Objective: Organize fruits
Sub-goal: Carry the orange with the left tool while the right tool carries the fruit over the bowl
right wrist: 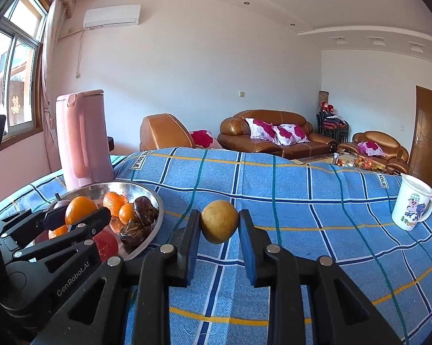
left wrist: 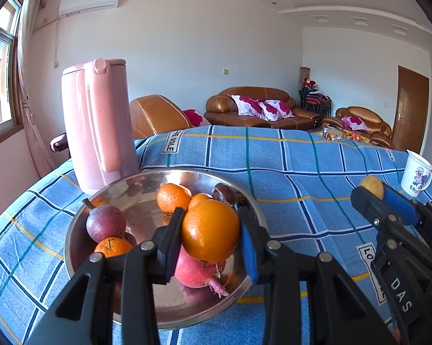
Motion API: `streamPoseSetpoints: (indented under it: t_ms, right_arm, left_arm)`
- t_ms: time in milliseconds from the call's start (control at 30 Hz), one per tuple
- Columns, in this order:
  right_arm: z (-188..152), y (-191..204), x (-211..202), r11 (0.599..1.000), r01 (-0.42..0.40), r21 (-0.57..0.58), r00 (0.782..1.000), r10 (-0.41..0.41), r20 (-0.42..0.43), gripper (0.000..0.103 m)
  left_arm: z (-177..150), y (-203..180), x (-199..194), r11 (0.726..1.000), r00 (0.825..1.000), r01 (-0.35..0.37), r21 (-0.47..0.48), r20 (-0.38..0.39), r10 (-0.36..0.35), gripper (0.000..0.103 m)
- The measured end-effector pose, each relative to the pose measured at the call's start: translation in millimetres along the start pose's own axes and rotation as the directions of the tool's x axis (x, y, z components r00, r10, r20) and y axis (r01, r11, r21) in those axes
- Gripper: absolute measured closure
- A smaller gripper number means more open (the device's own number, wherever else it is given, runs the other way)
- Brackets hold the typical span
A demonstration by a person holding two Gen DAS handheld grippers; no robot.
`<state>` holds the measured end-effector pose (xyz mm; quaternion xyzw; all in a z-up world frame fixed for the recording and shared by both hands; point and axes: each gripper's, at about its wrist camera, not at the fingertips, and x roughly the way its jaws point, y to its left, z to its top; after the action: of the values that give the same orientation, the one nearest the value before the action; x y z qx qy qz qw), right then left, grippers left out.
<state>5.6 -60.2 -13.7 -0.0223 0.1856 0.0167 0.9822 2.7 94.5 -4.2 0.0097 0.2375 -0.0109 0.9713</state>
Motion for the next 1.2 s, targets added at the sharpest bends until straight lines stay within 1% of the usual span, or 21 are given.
streamPoseSetpoints:
  t_ms: [233, 333, 600, 1200]
  right_arm:
    - [-3.0, 6.7, -9.4, 1.0, -0.013, 0.002, 1.0, 0.013, 0.007, 0.074]
    - [-4.1, 12.8, -13.6, 1.0, -0.024, -0.007, 1.0, 0.024, 0.012, 0.074]
    - [-6.7, 27.0, -20.3, 0.999, -0.053, 0.0, 0.998, 0.053, 0.025, 0.074]
    - [-7.6, 61.3, -23.8, 0.996, -0.084, -0.011, 0.996, 0.084, 0.029, 0.074]
  left_arm:
    - [-3.6, -3.0, -13.3, 0.999, 0.999, -0.021, 0.024, 0.04, 0.02, 0.065]
    - [-5.3, -1.3, -16.7, 0.999, 0.999, -0.025, 0.022, 0.042, 0.024, 0.065]
    - [-8.8, 14.4, -26.3, 0.999, 0.998, -0.053, 0.005, 0.048, 0.052, 0.065]
    - [-15.1, 60.1, -36.0, 0.993, 0.992, -0.112, -0.048, 0.05, 0.114, 0.065]
